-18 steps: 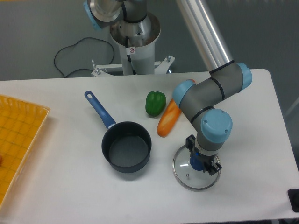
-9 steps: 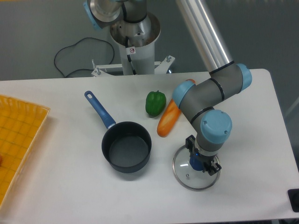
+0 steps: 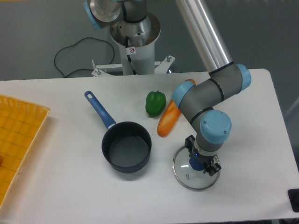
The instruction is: Place the lid on the table
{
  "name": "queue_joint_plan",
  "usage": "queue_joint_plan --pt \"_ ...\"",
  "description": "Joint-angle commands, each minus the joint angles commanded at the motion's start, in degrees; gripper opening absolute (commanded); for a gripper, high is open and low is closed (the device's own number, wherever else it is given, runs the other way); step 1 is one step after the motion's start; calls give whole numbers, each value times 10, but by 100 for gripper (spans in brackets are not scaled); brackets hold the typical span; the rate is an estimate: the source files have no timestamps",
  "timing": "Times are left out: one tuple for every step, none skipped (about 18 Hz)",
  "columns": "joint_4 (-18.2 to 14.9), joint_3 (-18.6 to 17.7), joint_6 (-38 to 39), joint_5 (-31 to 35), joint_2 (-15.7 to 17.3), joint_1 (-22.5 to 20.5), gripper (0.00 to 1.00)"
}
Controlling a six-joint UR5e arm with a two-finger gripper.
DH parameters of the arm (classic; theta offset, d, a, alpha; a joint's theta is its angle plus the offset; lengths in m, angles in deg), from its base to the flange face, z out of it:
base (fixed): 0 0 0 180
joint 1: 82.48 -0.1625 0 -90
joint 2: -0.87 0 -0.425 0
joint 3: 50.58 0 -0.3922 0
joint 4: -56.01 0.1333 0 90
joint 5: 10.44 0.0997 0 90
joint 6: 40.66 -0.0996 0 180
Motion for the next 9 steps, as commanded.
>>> queue_joint_plan --pt "3 -1 0 0 0 0 99" --pt "3 -2 0 0 1 0 99" --pt "3 -2 0 0 1 0 99" --pt "3 -2 0 0 2 0 99" --pt "3 -2 -1 0 4 0 99" --pt "3 -2 -1 0 8 -1 99" --pt "3 -2 -2 0 12 -1 100" --pt "3 -2 -1 0 17 -1 100" --pt "3 -2 -2 1 21 -1 100"
